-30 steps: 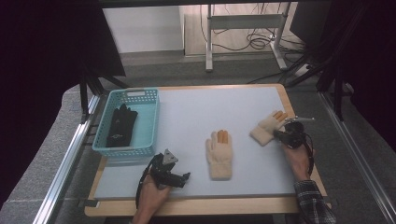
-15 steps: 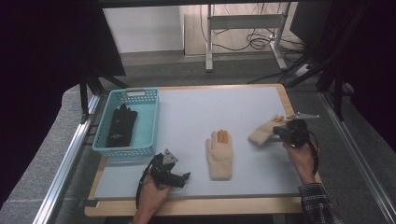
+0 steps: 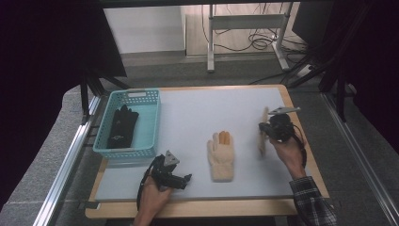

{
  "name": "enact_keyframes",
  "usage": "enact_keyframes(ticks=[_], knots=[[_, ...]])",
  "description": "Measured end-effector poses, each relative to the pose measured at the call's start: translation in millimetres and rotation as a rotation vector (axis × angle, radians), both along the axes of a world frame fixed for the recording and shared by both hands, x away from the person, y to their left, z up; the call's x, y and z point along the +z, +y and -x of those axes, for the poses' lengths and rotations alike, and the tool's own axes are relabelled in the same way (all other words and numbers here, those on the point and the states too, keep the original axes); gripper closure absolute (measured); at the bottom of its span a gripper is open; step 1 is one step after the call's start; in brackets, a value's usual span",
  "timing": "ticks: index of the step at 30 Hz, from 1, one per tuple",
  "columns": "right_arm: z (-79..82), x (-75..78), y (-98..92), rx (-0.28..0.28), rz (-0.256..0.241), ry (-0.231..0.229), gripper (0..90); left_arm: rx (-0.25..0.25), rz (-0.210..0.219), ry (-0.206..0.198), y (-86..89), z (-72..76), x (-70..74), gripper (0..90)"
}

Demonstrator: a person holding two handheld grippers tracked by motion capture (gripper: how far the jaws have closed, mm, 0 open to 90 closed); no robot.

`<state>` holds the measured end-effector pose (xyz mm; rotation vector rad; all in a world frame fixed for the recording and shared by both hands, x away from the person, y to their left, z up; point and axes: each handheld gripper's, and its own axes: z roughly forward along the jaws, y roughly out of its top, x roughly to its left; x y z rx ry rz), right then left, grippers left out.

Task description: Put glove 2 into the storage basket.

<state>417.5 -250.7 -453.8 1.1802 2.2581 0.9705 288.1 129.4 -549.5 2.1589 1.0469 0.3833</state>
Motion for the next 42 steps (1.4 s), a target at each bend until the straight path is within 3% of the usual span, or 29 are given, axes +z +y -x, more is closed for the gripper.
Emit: enact_keyframes(ticks=[2, 5, 10, 16, 22, 28, 34, 42], knots=[[-3.6, -4.5, 14.5, 0.032, 0.007, 0.007, 84.3, 0.000, 0.000, 0.000, 0.0, 0.0, 0.0, 2.7], [-8.6, -7.7, 25.5, 0.049, 0.005, -0.005, 74.5, 0.000, 0.000, -0.001, 0.0, 0.1, 0.0, 2.8], [-14.1, -14.3, 12.4, 0.040, 0.003, 0.001, 62.6, 0.000, 0.000, -0.001, 0.0, 0.0, 0.0, 2.7], [-13.6, -33.8, -5.5, 0.044, 0.005, 0.013, 50.5, 0.002, 0.003, -0.001, -0.2, 0.0, -0.2, 2.7], [-15.3, -48.6, -0.3, 0.084, 0.035, -0.013, 40.5, 0.001, 0.001, -0.001, -0.1, 0.0, -0.1, 2.7], [-17.9, -65.0, 8.3, 0.111, 0.105, -0.023, 41.9, 0.000, 0.000, -0.001, 0.0, 0.0, 0.0, 2.7], [-13.9, -64.0, 6.7, 0.078, 0.072, -0.014, 56.7, 0.000, 0.000, -0.001, 0.0, 0.0, 0.0, 2.7], [-4.5, -48.4, 5.7, 0.085, 0.033, -0.015, 58.5, 0.000, 0.000, -0.001, 0.0, 0.0, 0.0, 2.7]])
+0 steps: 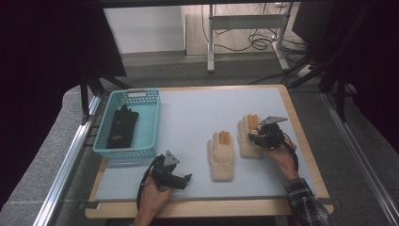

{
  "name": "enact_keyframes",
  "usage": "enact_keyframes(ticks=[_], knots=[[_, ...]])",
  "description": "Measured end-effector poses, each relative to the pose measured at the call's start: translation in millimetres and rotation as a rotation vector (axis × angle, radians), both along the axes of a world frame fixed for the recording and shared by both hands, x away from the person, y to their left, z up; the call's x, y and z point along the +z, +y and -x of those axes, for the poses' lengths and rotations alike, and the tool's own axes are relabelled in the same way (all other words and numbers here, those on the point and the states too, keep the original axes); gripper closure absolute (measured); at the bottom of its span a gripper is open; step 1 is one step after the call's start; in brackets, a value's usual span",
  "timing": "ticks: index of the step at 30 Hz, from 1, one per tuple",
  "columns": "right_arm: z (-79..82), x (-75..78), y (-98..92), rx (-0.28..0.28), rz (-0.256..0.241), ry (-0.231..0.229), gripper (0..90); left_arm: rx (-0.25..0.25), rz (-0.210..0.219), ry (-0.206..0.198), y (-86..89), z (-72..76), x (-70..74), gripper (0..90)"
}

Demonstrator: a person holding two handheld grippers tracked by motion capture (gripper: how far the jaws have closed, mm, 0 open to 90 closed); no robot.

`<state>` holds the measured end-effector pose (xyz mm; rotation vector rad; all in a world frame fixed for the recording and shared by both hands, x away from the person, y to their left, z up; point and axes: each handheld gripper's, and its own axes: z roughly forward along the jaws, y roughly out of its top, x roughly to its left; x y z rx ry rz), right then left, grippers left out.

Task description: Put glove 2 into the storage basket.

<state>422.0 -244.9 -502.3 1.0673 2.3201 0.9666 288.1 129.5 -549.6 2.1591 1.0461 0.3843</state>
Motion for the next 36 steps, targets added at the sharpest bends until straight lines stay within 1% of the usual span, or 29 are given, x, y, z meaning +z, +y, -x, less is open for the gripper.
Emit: enact_keyframes(ticks=[4, 8, 14, 18, 19, 23, 26, 27, 31, 33, 36], knots=[[9.0, 14.0, 0.3, 0.005, -0.032, -0.015, 58.5, 0.001, 0.001, 0.000, -0.1, 0.0, 0.0, 2.7], [22.0, 32.6, 2.5, 0.018, -0.063, -0.038, 58.5, 0.000, 0.000, 0.000, -0.1, 0.1, 0.0, 2.7], [42.8, 56.8, 10.6, 0.048, -0.115, -0.044, 58.4, 0.000, 0.000, -0.002, -0.1, 0.0, -0.1, 2.7], [55.0, 66.0, 19.9, 0.070, -0.148, -0.038, 58.3, 0.001, 0.001, -0.002, -0.1, 0.0, -0.1, 2.7], [57.9, 67.1, 23.0, 0.073, -0.154, -0.031, 58.3, -0.001, -0.002, -0.001, 0.1, -0.1, 0.0, 2.7], [68.5, 66.1, 39.7, 0.099, -0.181, -0.003, 58.1, 0.003, 0.002, -0.003, -0.3, 0.0, -0.2, 2.7], [75.1, 62.3, 53.5, 0.120, -0.189, 0.015, 58.0, 0.002, 0.002, -0.004, -0.2, 0.0, -0.2, 2.7], [77.5, 59.8, 60.0, 0.131, -0.185, 0.018, 58.0, 0.002, 0.002, -0.004, -0.2, 0.0, -0.2, 2.7], [82.7, 48.5, 78.6, 0.141, -0.175, 0.040, 57.8, 0.001, 0.000, -0.003, -0.1, 0.0, -0.1, 2.7], [83.6, 41.8, 84.9, 0.139, -0.160, 0.038, 57.8, 0.001, -0.001, -0.003, 0.0, 0.0, 0.0, 2.7], [83.5, 30.1, 91.7, 0.126, -0.146, 0.056, 57.7, 0.002, -0.001, -0.003, -0.1, 0.1, -0.1, 2.8]])
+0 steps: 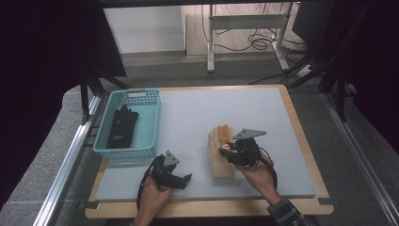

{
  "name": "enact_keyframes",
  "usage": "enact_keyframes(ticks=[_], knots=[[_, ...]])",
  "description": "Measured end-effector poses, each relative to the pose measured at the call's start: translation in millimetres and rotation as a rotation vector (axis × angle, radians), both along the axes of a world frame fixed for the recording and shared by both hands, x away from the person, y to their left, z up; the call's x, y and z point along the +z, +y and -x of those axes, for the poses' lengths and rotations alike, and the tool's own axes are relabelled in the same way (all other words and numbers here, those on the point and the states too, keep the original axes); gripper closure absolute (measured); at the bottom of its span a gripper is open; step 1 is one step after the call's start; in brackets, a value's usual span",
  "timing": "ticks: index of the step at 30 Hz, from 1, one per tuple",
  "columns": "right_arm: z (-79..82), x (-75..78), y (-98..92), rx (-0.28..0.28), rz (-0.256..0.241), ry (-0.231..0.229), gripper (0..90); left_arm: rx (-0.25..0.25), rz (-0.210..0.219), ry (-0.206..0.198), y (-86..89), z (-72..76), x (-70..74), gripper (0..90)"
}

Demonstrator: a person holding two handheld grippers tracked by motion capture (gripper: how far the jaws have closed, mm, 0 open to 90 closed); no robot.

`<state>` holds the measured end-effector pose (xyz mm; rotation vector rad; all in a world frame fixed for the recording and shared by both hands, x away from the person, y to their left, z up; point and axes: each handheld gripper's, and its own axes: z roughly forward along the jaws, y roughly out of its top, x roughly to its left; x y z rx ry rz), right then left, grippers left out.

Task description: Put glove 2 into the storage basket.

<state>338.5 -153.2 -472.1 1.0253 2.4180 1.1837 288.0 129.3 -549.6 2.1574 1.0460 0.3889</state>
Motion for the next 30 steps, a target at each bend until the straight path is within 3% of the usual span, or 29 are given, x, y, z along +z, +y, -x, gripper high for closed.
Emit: enact_keyframes(ticks=[9, 15, 21, 25, 30], knots=[[-4.4, -29.0, 3.6, -0.020, 0.063, -0.012, 50.2, -0.002, -0.001, 0.001, 0.1, 0.0, 0.1, 2.8], [-3.5, -17.5, -2.9, 0.013, 0.068, -0.024, 42.1, -0.001, -0.002, 0.001, 0.1, 0.1, 0.1, 2.8], [-1.6, -4.1, -22.7, 0.003, 0.050, -0.050, 42.4, 0.000, 0.000, 0.001, 0.0, 0.1, 0.1, 2.8], [-2.1, -5.1, -40.3, -0.007, 0.042, -0.034, 51.5, -0.001, 0.000, 0.002, 0.0, 0.1, 0.0, 2.8], [1.4, -17.5, -50.6, 0.012, 0.063, 0.001, 71.7, 0.000, 0.001, 0.001, 0.0, 0.1, -0.1, 2.7]])
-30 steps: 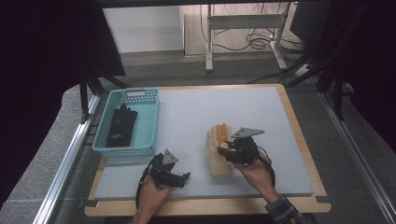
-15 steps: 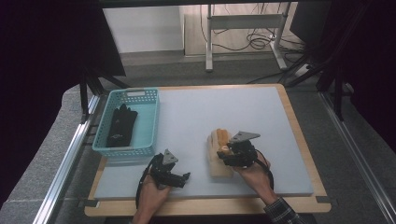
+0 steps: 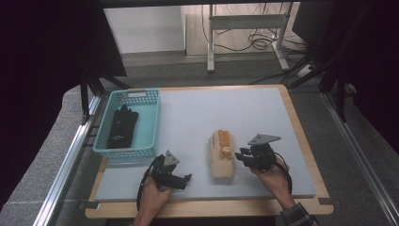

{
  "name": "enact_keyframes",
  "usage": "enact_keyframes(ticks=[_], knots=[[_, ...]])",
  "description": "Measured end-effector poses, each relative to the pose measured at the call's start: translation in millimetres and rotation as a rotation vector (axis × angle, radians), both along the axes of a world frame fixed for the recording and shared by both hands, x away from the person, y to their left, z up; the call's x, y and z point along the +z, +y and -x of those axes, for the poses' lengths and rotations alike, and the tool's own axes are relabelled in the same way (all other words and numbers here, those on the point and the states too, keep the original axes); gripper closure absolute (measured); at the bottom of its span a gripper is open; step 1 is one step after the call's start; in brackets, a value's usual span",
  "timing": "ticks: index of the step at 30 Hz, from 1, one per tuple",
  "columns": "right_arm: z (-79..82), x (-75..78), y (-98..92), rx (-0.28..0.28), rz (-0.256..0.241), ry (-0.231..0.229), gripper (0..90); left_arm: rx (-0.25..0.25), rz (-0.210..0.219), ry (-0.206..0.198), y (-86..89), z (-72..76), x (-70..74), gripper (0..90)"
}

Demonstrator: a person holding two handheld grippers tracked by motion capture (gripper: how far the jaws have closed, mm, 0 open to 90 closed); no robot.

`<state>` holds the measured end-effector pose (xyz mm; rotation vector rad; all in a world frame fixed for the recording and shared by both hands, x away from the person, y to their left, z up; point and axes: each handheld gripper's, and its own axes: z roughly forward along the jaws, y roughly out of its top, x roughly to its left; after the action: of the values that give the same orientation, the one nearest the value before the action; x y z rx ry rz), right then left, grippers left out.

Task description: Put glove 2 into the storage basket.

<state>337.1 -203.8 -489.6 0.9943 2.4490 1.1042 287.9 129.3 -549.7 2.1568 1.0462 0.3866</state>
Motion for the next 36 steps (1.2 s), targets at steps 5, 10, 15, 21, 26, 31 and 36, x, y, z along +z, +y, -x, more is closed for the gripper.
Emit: enact_keyframes(ticks=[5, 10, 15, 21, 26, 31, 36], knots=[[6.5, -14.7, -3.3, 0.045, 0.007, 0.026, 88.1, 0.000, 0.000, 0.000, 0.0, 0.0, 0.0, 2.8], [10.9, -23.4, -3.6, 0.073, 0.005, 0.042, 88.4, 0.000, 0.000, 0.000, 0.0, 0.0, 0.0, 2.8], [13.5, -31.4, 1.0, 0.101, 0.006, 0.048, 88.4, 0.000, 0.000, -0.001, 0.0, 0.1, 0.0, 2.8], [14.6, -35.9, 11.1, 0.126, 0.003, 0.052, 88.3, 0.000, -0.002, 0.000, 0.1, 0.1, 0.1, 2.8], [14.7, -38.2, 22.0, 0.145, -0.001, 0.058, 88.3, 0.001, -0.001, -0.001, 0.0, 0.1, 0.1, 2.8], [13.3, -41.0, 37.6, 0.163, -0.006, 0.059, 88.2, 0.000, -0.001, -0.001, 0.0, 0.1, 0.0, 2.8], [10.0, -42.4, 52.9, 0.175, -0.009, 0.056, 88.1, 0.000, -0.001, -0.001, 0.0, 0.2, 0.0, 2.8]])
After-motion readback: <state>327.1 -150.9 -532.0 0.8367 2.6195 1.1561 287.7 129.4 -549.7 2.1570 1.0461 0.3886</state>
